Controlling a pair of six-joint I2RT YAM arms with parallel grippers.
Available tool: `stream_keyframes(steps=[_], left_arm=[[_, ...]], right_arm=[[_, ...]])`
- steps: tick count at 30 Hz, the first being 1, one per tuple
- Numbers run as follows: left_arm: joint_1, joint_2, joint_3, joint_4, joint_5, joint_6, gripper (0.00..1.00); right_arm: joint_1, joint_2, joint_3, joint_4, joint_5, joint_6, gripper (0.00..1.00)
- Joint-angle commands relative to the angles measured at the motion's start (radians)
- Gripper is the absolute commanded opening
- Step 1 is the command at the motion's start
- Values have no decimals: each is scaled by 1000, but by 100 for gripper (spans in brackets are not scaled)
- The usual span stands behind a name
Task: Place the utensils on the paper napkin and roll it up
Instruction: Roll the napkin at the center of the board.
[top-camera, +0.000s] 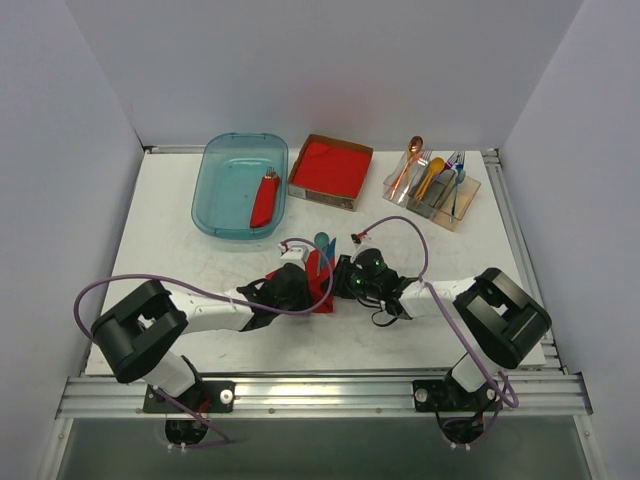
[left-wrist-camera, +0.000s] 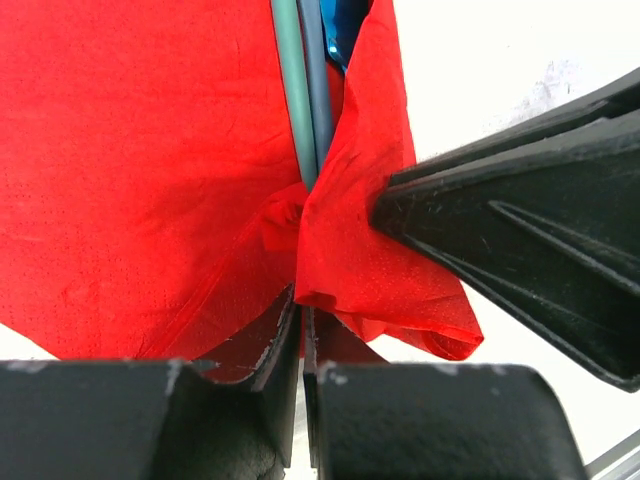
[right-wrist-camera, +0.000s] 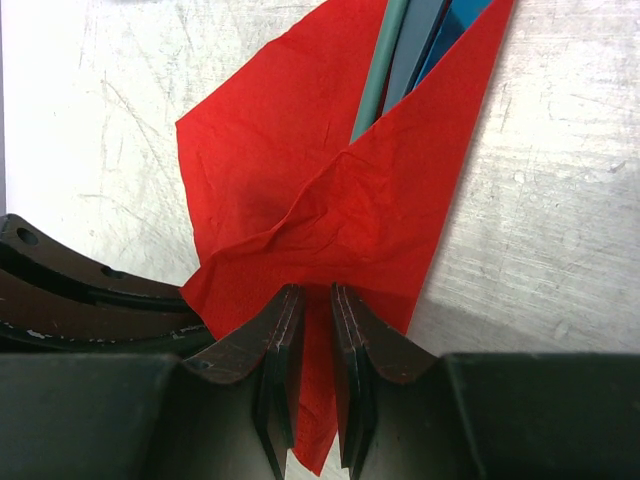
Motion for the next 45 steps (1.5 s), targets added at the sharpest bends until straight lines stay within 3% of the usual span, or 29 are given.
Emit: stream_keyframes(steps=[1,27,36,45], left_arm=[[-3,-7,33,49,-31,9,13],[-7,-43,31,35,-52,21,13],[-10,-57,22,18,-69,29,2],[-10,-248,23,-133,-124,21,2]], right_arm=[[8,-35,-12,49,11,16,18],[29,104,-10,245,-37,82,18],[40,121,13,238,-32,79,18],[58,134,34,184,0,65,18]])
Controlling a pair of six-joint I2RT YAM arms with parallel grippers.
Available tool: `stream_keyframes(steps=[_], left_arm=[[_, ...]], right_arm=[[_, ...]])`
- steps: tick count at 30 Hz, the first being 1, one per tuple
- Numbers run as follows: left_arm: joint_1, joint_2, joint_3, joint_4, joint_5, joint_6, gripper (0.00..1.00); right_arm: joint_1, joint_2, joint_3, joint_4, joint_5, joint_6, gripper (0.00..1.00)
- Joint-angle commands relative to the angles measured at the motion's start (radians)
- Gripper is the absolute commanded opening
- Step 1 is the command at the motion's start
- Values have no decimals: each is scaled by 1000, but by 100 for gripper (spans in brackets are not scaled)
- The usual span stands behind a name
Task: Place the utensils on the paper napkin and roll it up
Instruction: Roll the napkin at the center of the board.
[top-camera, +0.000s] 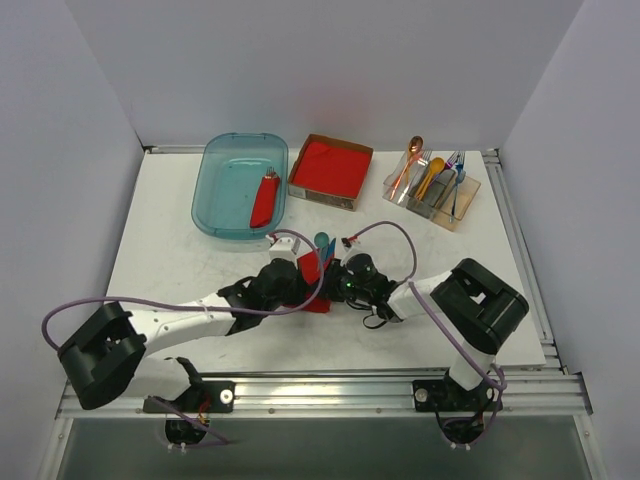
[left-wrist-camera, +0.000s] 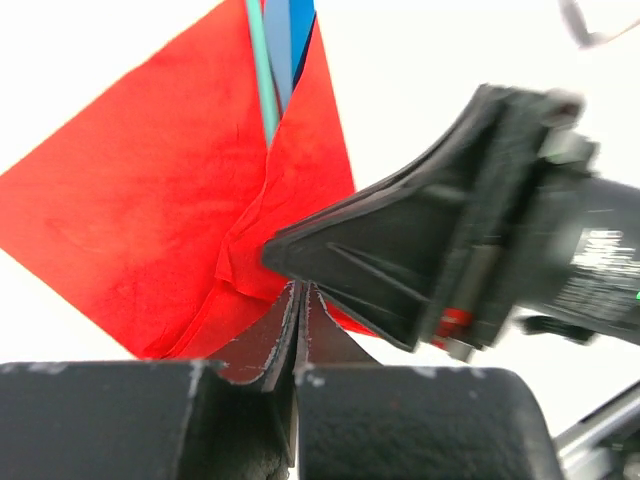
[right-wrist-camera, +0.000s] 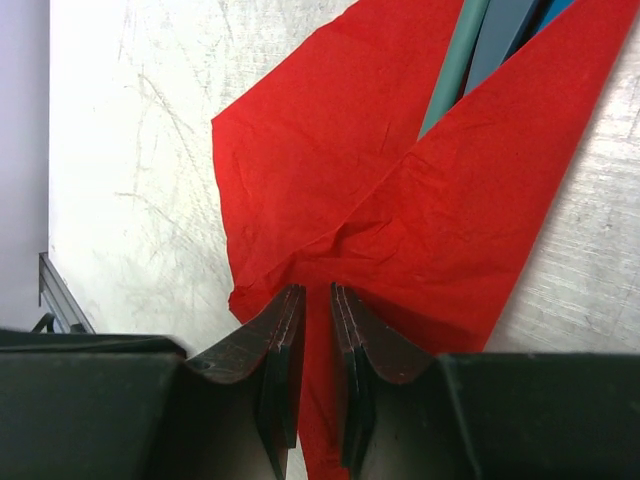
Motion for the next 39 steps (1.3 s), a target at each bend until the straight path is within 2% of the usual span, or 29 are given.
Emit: stream_keyframes(steps=[1,5,19,30,39], left_arm=[[0,-104,17,-71,-55,4,2],[24,-99,46,-91,-52,17,2],[39,99,94,-55,-9,-11,2],[50,169,112,-18,-18,-3,3],[52,203,120,-50,-55,-6,2]], right_arm=[[17,7,34,-11,27,-12,18],[29,10,38,-25,44,-18,17],[41,7,35,-25,69,8,17],[49,1,41,-29,72,4,18],[49,-54,33,-45,78,2,18]])
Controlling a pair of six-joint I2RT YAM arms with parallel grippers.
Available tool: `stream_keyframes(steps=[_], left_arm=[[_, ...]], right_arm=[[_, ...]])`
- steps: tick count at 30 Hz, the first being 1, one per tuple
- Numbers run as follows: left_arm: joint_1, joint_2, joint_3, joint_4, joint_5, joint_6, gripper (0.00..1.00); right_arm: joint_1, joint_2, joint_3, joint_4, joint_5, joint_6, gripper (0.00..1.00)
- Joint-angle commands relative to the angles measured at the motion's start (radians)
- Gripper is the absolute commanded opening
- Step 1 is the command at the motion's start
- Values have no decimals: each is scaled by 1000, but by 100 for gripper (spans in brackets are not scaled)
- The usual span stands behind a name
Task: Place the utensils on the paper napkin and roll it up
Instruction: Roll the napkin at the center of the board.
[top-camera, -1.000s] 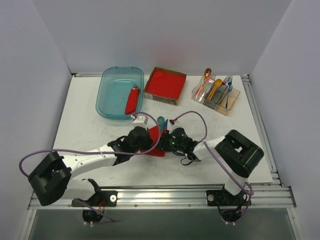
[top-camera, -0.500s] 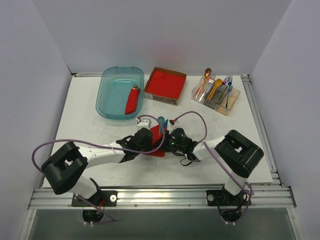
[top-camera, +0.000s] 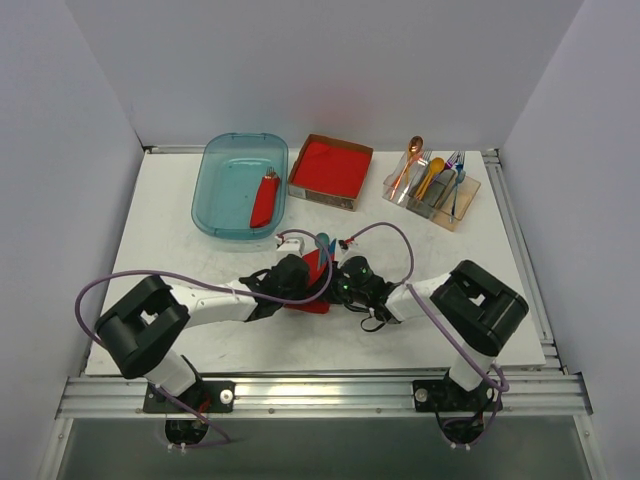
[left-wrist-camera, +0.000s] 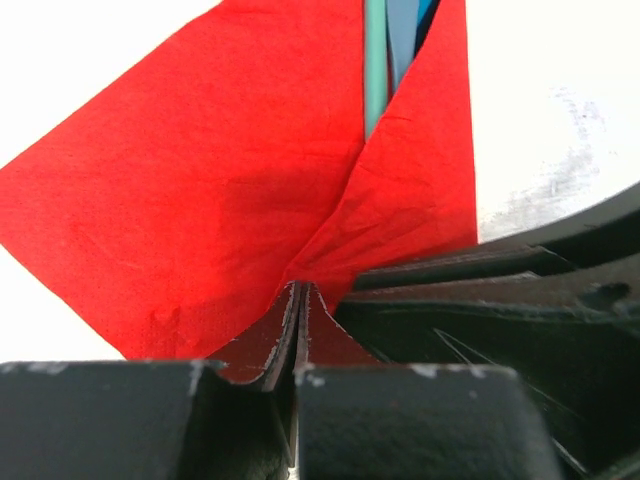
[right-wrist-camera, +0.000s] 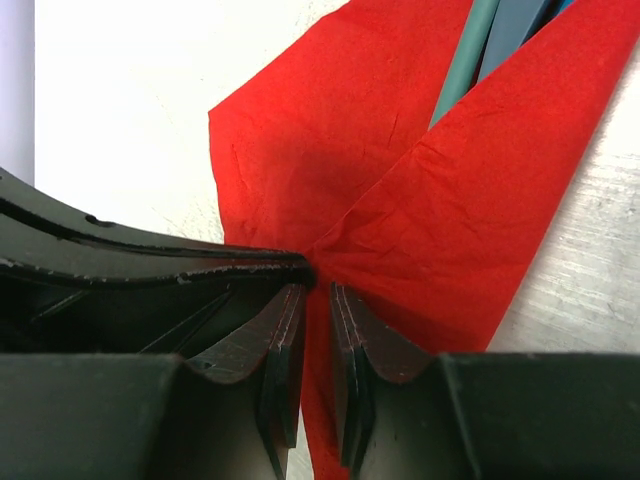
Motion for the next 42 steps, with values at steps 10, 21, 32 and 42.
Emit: stream_keyframes(steps=[10,21,32,42], left_arm=[[12,21,46,-5,-46,-2,3],[15,27,58,-15,-47,2,2],[15,26,61,-19,-51,1,2],[17,16,55,-27,-63,-1,3]], right_arm=[[10,-221,-32,-129,88,-28,19],[18,-316,-115,-181,120,-16,19],[72,-278,-132,-143,142,16,18],[115,-196,-138,-66,148,47,18]])
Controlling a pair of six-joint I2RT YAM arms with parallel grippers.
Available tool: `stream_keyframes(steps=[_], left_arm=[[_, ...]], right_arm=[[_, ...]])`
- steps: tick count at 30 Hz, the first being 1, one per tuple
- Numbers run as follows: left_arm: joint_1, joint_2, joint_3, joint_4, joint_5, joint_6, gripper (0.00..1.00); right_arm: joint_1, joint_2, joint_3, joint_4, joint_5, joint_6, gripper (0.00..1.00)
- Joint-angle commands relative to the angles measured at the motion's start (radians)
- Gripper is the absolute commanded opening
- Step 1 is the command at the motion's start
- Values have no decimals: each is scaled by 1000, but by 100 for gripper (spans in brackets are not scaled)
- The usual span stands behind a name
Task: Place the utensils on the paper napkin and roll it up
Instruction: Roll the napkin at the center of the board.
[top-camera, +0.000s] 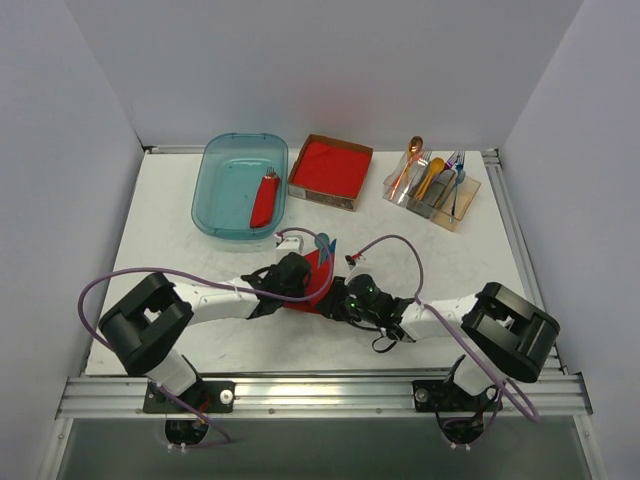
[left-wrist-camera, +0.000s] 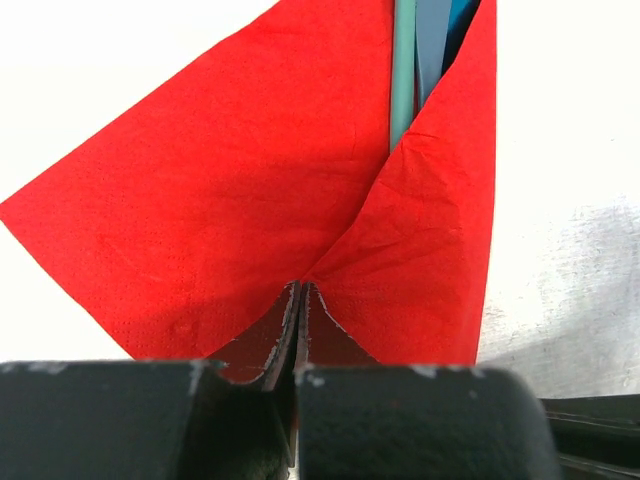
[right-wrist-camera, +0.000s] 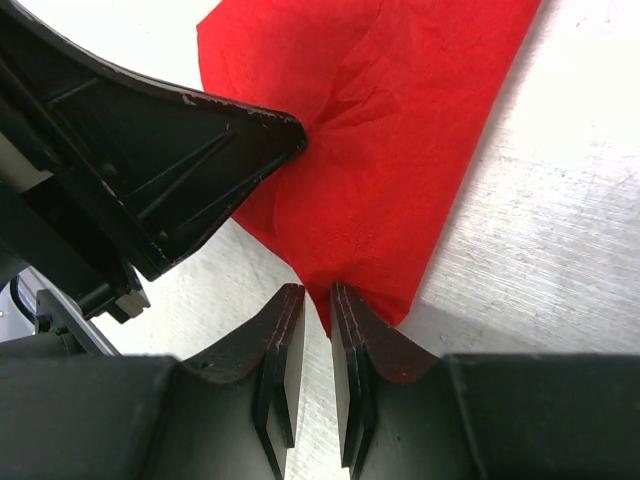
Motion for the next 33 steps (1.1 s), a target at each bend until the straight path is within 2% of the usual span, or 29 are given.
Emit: stream_keyframes(steps=[1,8,13,18,26,33], left_arm=[[8,-8,34,-5,-28,0,2],[24,-34,48,-54,-45,17,6],[35,-78,66,-92,-65,30,24],[38,-126,74,-103,-60,50,37],[38,-123,58,-20,6,75,41],[40,-19,83,61,49,80,41]], right_arm=[[11,27,-8,66,25,24,18],[17,75,-4,114,18,28,18],[19,113,-1,149,4,33,17],[19,136,-4,177,-6,42,17],[19,147,-11,195,-12,47,17],[19,144,-4,192,-13,47,17]])
